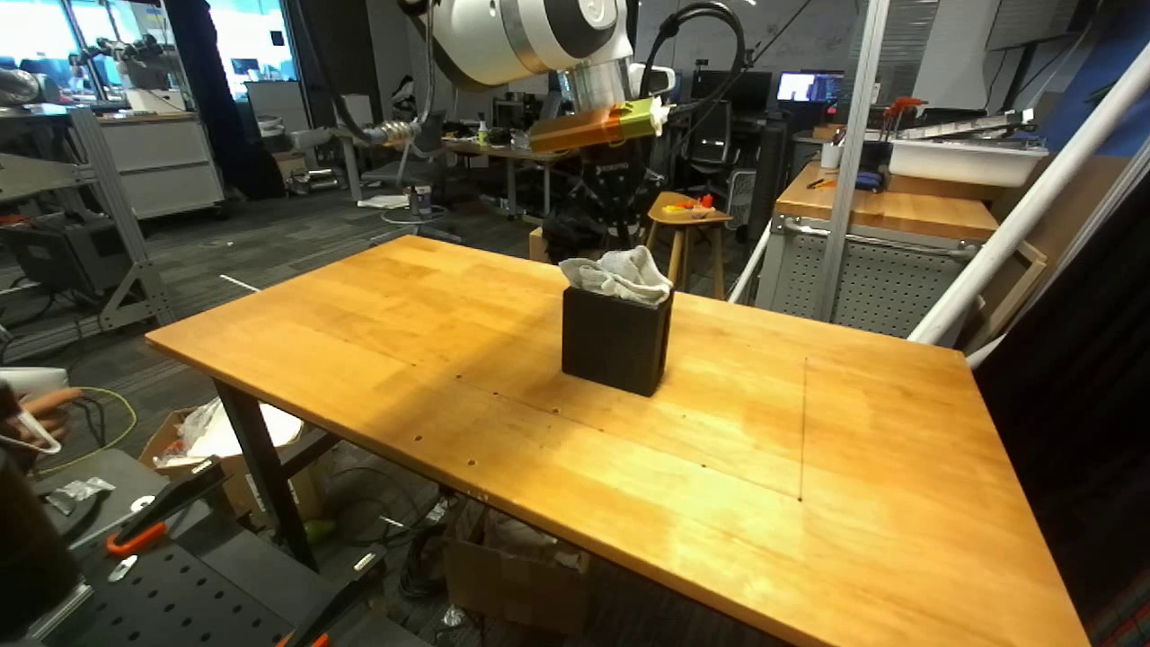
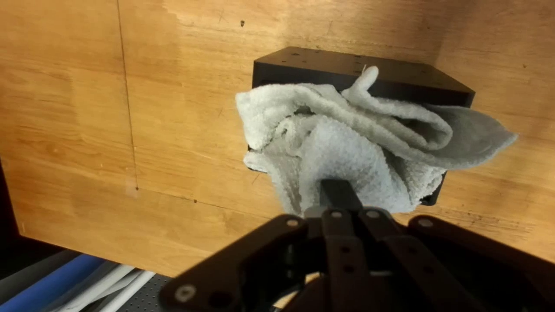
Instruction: Put the towel in the box
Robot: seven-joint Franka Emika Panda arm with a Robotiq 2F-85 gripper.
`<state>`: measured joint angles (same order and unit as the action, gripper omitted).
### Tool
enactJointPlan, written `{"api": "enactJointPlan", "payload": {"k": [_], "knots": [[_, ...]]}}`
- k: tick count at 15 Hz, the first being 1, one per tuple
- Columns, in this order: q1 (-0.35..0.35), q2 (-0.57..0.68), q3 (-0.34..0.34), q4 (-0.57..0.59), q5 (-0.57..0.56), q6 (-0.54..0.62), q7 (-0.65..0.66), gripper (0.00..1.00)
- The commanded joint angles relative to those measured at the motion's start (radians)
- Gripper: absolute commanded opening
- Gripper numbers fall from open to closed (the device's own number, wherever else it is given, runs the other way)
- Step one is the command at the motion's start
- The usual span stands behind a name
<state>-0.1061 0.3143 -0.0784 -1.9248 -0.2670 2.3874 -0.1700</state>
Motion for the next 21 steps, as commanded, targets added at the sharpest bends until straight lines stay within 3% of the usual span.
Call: {"api": "enactJointPlan", "payload": {"k": [1, 10, 21], "knots": [[0.004, 0.047, -0.008, 0.038, 0.006, -0.007, -0.003, 0.01], [0.0, 0.18, -0.013, 0.063, 0.013, -0.052, -0.001, 0.01], [-0.052, 0.26, 0.017, 0.108, 0.161, -0.183, -0.019, 0.01]]}}
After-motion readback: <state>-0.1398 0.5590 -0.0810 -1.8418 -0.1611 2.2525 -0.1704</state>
